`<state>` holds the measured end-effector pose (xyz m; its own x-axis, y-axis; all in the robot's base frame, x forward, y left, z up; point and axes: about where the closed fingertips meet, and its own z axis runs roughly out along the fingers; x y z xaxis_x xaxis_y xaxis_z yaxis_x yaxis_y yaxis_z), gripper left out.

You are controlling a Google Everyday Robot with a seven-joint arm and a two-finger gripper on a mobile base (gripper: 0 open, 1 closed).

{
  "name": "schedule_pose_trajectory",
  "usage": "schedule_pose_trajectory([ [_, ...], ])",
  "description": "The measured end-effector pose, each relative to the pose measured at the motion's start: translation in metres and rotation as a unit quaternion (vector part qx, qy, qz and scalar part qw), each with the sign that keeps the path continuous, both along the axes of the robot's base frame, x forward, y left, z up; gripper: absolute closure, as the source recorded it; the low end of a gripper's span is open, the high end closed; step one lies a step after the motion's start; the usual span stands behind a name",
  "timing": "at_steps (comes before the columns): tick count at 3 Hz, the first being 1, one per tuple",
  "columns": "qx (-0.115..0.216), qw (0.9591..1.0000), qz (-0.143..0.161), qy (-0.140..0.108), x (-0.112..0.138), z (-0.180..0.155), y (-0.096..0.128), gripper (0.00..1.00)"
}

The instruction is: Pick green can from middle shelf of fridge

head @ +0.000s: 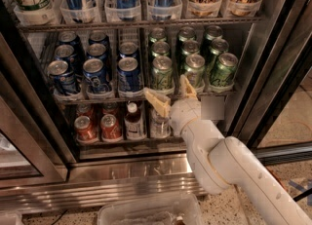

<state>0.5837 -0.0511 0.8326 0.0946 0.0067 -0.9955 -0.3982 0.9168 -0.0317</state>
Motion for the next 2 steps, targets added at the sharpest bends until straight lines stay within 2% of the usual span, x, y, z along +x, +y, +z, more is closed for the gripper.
schedule_pose_trajectory([
  [2, -0.002, 0.9999, 0.010, 0.000, 0.023, 0.001, 0.007, 0.25],
])
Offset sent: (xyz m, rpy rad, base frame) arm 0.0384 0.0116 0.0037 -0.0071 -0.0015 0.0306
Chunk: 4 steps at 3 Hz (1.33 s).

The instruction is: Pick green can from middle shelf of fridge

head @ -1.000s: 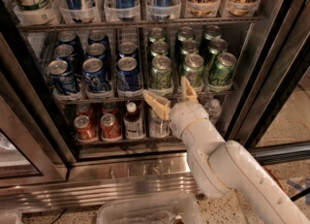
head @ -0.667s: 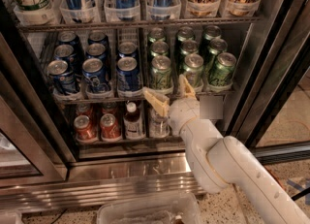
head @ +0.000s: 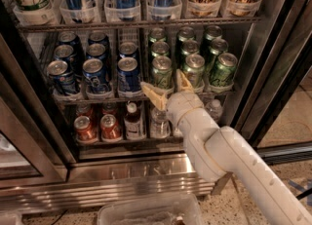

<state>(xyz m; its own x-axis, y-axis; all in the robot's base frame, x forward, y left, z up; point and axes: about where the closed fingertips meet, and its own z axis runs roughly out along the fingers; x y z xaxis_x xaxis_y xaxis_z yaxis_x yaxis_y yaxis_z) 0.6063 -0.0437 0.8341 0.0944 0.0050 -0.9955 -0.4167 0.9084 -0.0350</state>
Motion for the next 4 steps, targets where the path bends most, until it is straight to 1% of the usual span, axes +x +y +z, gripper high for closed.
schedule_pose_trajectory([
  [1, -0.002, 1.0000, 0.004, 0.000, 0.012, 0.002, 0.004, 0.24],
  [3, -0.001, 0.9999, 0.006, 0.009, 0.033, -0.004, 0.011, 0.27],
  [4, -0.001, 0.9999, 0.006, 0.009, 0.033, -0.004, 0.011, 0.47],
])
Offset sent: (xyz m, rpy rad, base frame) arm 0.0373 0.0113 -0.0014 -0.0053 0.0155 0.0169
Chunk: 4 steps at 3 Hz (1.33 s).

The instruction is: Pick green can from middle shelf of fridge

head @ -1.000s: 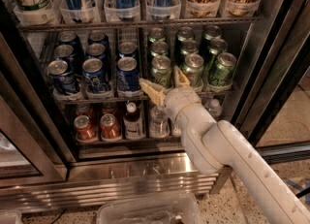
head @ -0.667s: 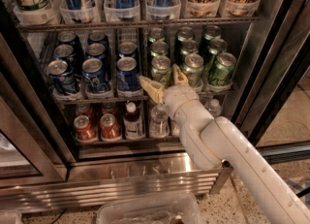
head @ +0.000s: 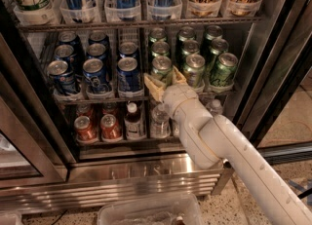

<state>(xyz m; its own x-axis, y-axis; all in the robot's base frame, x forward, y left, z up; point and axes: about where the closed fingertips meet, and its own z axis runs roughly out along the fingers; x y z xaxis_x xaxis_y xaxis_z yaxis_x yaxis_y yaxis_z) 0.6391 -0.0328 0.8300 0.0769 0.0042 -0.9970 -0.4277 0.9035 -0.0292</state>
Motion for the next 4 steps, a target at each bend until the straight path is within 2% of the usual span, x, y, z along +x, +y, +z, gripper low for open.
schedule_pose_trajectory([
  [2, 0.000, 1.0000, 0.000, 0.000, 0.000, 0.000, 0.000, 0.92],
  [3, -0.001, 1.0000, 0.001, -0.003, -0.002, 0.003, 0.000, 1.00],
  [4, -0.006, 0.9998, 0.012, -0.013, -0.010, 0.018, 0.000, 1.00],
])
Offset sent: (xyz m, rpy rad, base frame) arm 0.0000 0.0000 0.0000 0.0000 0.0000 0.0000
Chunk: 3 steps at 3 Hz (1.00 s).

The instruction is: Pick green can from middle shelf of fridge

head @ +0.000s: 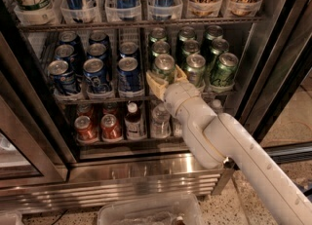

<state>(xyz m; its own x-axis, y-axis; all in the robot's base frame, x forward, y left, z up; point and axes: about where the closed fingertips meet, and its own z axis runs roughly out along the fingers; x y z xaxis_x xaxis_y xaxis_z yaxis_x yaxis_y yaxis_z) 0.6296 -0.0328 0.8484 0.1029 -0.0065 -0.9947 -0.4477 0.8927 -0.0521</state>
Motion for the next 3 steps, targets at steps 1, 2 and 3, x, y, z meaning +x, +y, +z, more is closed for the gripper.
schedule_pose_trajectory([
  [1, -0.014, 0.9996, 0.015, -0.020, -0.011, 0.025, -0.002, 1.00],
  [2, -0.029, 0.9984, 0.035, -0.035, -0.021, 0.044, 0.000, 1.00],
  [3, -0.058, 0.9954, 0.064, -0.041, -0.032, 0.050, 0.004, 1.00],
])
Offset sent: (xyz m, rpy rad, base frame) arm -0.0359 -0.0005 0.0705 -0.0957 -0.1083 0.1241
